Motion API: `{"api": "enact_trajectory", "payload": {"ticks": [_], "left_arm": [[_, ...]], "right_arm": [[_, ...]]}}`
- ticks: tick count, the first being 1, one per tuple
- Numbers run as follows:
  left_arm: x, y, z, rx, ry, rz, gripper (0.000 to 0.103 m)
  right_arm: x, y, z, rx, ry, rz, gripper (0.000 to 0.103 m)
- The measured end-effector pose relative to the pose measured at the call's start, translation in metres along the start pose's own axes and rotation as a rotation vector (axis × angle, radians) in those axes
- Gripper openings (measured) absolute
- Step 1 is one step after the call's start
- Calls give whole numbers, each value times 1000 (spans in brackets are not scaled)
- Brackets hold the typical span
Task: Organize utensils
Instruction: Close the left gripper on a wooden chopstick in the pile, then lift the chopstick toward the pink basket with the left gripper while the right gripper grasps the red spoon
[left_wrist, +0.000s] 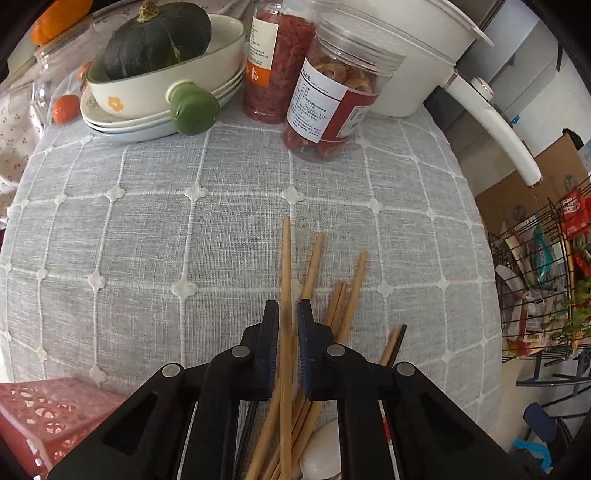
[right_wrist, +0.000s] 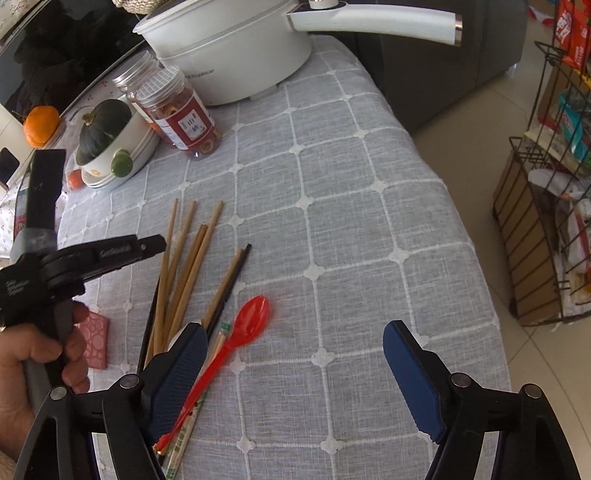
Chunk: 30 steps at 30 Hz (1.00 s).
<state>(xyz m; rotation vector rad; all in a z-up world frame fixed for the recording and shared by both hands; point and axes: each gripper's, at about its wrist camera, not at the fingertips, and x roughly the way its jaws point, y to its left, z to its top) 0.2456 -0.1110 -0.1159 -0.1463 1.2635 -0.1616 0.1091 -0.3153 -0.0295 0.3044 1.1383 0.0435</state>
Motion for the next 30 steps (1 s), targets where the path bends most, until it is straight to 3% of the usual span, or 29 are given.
{"api": "enact_trajectory", "payload": {"ticks": [8, 19, 25, 30], "left_arm": [[6, -6, 0, 16, -4, 1, 6], [-98, 0, -45, 121, -171, -89, 5], [-165, 37, -93, 135, -265, -144, 5], [-192, 69, -125, 102, -336, -172, 5]], "right_arm": [[13, -4, 5, 17, 32, 7, 78], [52, -10, 3, 121, 150, 148, 58], [73, 0, 3, 125, 171, 157, 45], [92, 7, 0, 128, 179, 130, 35]]}}
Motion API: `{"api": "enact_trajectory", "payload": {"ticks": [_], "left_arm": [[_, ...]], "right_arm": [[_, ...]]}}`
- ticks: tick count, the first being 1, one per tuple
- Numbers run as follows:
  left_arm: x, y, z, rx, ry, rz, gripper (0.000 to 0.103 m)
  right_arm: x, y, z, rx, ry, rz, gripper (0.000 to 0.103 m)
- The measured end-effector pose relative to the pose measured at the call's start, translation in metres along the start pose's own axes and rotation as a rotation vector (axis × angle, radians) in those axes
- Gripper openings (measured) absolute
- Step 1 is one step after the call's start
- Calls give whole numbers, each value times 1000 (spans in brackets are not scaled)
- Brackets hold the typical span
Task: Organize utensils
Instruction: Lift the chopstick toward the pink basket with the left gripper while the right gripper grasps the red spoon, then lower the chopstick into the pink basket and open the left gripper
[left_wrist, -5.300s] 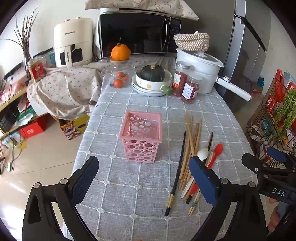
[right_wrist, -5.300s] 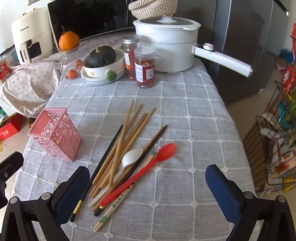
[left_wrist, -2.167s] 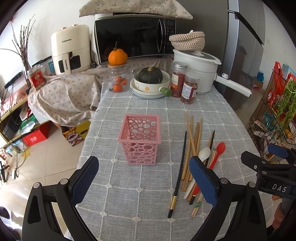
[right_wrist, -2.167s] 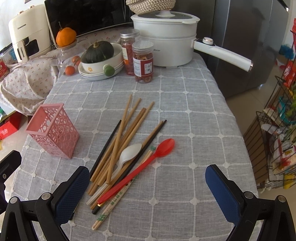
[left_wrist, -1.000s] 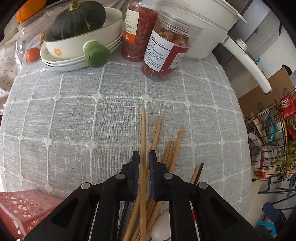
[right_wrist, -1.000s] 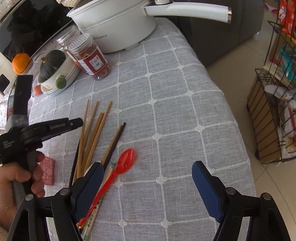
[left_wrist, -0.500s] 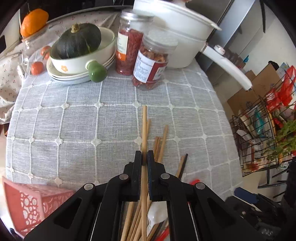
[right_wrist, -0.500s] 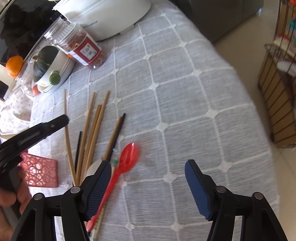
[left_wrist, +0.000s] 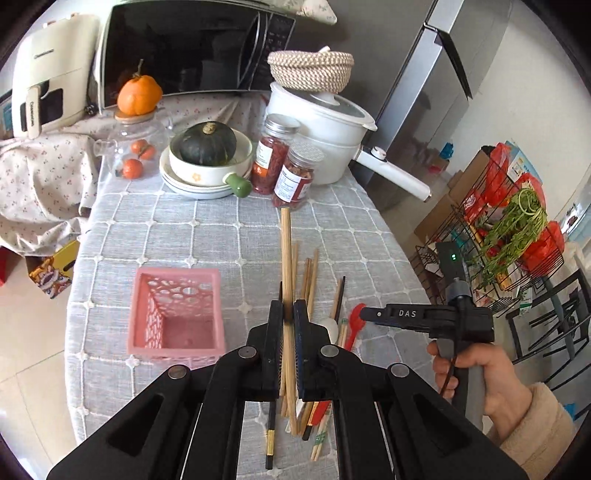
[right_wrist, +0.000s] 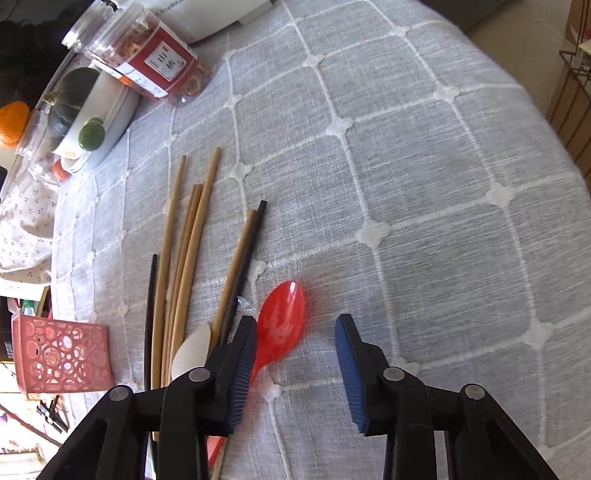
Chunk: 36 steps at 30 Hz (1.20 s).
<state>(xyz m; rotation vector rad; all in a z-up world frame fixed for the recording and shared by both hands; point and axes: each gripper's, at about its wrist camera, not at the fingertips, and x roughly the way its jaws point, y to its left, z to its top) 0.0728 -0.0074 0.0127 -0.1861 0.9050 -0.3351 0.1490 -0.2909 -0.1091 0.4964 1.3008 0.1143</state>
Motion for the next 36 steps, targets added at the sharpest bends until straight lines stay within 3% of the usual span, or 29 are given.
{"api": "enact_trajectory", "payload": {"ticks": [4, 9, 15, 20, 27, 31, 36], "left_arm": [[-8, 13, -5, -29, -5, -10, 5], [-21, 20, -12, 2, -23, -12, 5], [-48, 29, -9, 16, -109, 15, 5], [-83, 34, -5, 21, -214, 5, 5], [-125, 30, 2, 38, -386, 12, 5], [-140, 25, 3, 74, -496, 67, 5], [-122, 30, 7, 108, -533, 164, 5]], "right_arm": [[10, 8, -3, -28, -29, -6, 27], [15, 8, 0, -43, -81, -21, 6], [9, 17, -2, -93, -122, -45, 2], [-18, 38, -12, -148, -190, -55, 1], [-84, 75, -35, -232, -390, -13, 1], [-118, 91, -48, -272, -516, 8, 1], [-136, 108, -61, -314, -631, 9, 1]]}}
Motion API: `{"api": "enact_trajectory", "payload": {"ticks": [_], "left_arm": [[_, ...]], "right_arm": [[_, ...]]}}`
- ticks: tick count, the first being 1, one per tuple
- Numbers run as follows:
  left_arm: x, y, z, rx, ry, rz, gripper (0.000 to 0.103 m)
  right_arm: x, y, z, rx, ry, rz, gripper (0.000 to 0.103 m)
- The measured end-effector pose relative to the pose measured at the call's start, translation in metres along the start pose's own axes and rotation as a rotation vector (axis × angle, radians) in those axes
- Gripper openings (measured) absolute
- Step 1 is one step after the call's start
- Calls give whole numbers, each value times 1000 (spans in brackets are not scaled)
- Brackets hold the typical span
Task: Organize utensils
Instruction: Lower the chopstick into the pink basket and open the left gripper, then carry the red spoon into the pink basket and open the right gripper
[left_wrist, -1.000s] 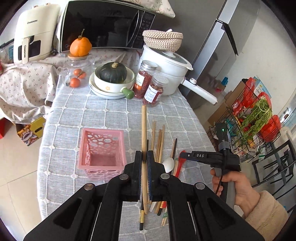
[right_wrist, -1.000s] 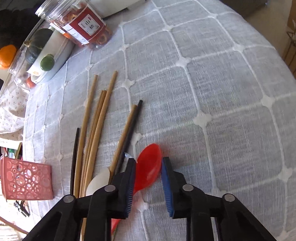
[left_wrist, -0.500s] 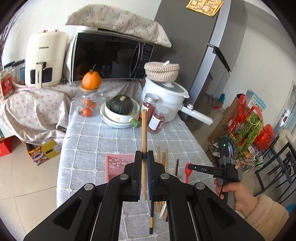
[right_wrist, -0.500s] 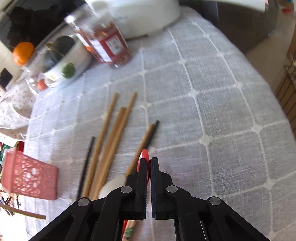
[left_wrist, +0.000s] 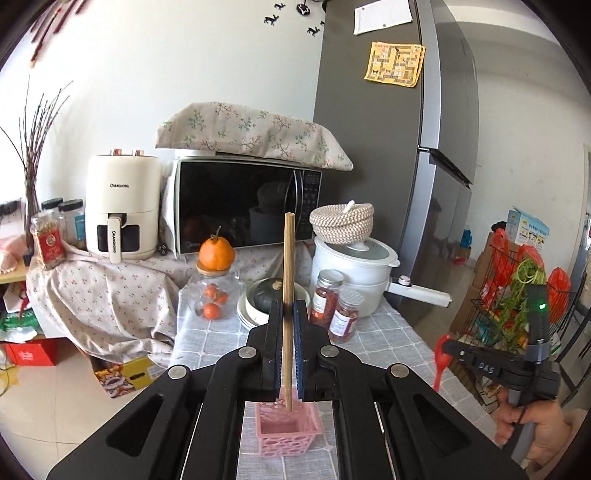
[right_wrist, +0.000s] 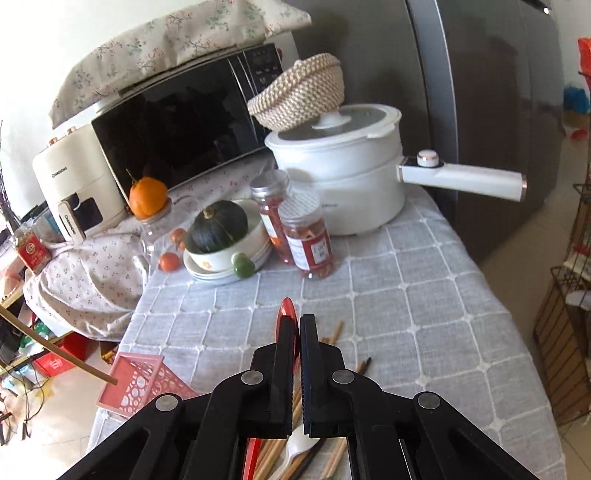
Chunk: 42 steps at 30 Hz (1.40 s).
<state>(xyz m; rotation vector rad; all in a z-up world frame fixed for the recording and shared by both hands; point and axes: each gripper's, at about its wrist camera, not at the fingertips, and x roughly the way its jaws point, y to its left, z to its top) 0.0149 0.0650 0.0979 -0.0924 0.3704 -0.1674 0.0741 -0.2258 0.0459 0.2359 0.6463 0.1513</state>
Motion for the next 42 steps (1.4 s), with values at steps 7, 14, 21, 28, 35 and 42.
{"api": "enact_trajectory", "payload": {"ticks": [7, 14, 21, 28, 35, 42], "left_arm": [[69, 5, -28, 48, 165, 61, 5], [105, 13, -38, -13, 261, 50, 7], [91, 11, -31, -15, 248, 100, 56], [78, 34, -36, -72, 331, 184, 66], [79, 56, -48, -115, 401, 215, 67], [80, 57, -50, -121, 409, 210, 70]], "right_arm": [[-11, 15, -1, -33, -96, -7, 1], [-21, 47, 2, -73, -178, 33, 2], [-10, 84, 11, -56, -204, 82, 2], [19, 111, 23, -39, -258, 66, 2], [45, 127, 21, -72, -280, 22, 2], [61, 130, 14, -88, -222, 36, 9]]}}
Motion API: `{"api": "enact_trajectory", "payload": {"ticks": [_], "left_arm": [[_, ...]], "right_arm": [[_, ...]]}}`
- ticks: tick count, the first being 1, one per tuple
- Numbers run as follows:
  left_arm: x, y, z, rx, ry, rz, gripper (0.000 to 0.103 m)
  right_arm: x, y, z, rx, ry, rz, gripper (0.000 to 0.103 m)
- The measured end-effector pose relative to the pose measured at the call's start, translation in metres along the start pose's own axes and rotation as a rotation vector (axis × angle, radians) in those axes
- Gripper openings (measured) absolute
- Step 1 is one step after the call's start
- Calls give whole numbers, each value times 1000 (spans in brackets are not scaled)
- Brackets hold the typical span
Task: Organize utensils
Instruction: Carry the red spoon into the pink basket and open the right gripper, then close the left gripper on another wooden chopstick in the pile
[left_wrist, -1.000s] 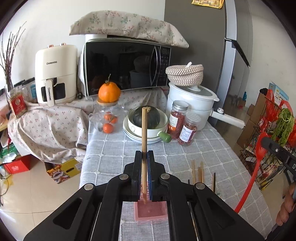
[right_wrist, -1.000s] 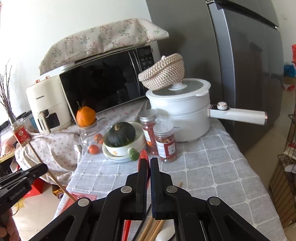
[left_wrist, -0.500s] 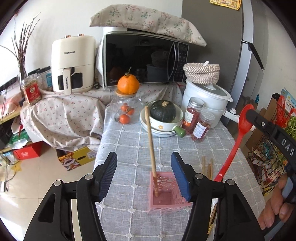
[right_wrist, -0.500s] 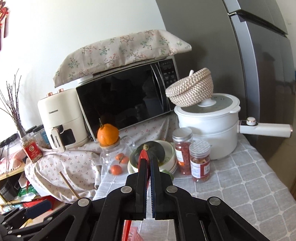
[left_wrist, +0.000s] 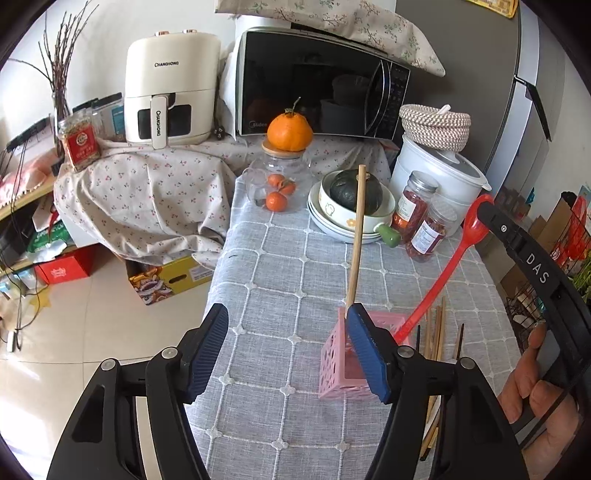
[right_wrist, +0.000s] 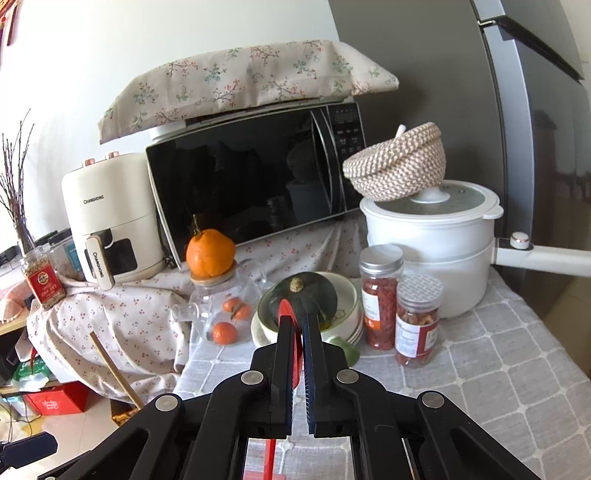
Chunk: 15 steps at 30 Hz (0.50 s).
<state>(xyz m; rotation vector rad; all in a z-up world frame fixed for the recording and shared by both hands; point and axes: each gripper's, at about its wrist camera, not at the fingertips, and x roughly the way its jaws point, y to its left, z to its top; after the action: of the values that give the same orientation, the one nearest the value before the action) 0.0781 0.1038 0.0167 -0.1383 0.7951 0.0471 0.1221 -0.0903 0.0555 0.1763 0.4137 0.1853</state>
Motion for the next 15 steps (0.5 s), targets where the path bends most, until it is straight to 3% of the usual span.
{"api": "enact_trajectory", "payload": {"ticks": [1, 3, 4, 12, 15], "left_arm": [[0, -1, -1, 3, 3, -1, 71], [0, -4, -1, 8, 9, -6, 71], [0, -5, -2, 9, 14, -11, 71], [-4, -28, -10, 61, 36, -60, 73], [-3, -39, -16, 85, 66, -94, 74]], "right_arm": [[0, -2, 0, 6, 14, 10, 13], [-2, -7, 3, 23, 36, 31, 42], [-5, -10, 4, 30, 42, 40, 47], [-33, -52, 11, 48, 130, 5, 68], [-42, -77, 8, 66, 185, -33, 71]]}}
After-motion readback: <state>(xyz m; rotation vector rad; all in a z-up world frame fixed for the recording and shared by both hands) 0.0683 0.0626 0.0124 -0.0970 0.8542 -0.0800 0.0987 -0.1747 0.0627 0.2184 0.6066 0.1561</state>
